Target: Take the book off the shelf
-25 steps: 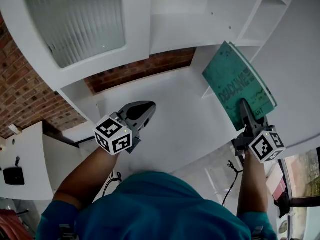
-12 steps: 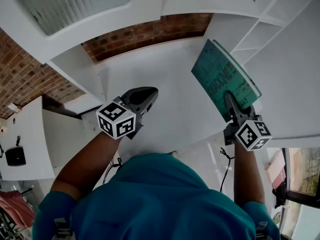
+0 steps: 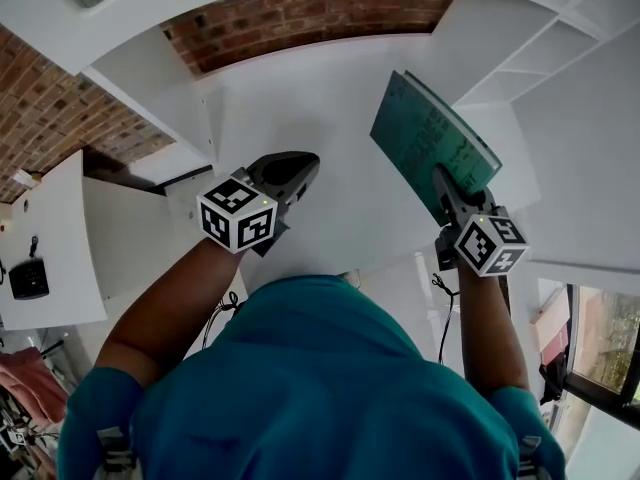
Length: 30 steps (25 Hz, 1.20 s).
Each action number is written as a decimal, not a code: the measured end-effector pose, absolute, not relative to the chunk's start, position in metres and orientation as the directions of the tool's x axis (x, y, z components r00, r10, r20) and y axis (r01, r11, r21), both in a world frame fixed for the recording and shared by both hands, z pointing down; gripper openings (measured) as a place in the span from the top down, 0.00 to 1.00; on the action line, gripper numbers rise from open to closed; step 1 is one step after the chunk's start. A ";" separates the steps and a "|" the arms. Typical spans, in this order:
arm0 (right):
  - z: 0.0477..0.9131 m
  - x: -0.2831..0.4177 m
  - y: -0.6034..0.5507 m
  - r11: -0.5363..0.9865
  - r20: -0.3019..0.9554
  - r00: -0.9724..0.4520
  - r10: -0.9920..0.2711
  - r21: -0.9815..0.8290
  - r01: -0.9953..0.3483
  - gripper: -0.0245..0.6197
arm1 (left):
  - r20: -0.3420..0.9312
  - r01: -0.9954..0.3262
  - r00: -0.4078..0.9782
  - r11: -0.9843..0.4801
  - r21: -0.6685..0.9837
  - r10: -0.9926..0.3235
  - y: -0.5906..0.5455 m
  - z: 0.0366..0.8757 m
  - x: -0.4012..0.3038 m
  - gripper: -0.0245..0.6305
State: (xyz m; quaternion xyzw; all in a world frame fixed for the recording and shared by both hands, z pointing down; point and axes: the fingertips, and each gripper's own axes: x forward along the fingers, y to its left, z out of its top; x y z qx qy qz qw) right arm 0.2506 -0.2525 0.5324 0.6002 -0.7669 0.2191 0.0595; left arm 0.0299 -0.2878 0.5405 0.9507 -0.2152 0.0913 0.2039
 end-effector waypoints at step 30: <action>0.602 0.214 -0.239 0.200 0.475 -0.339 -0.813 -0.318 -0.927 0.70 | 0.382 -0.478 0.868 -0.744 0.467 -0.318 -0.244 0.619 0.013 0.94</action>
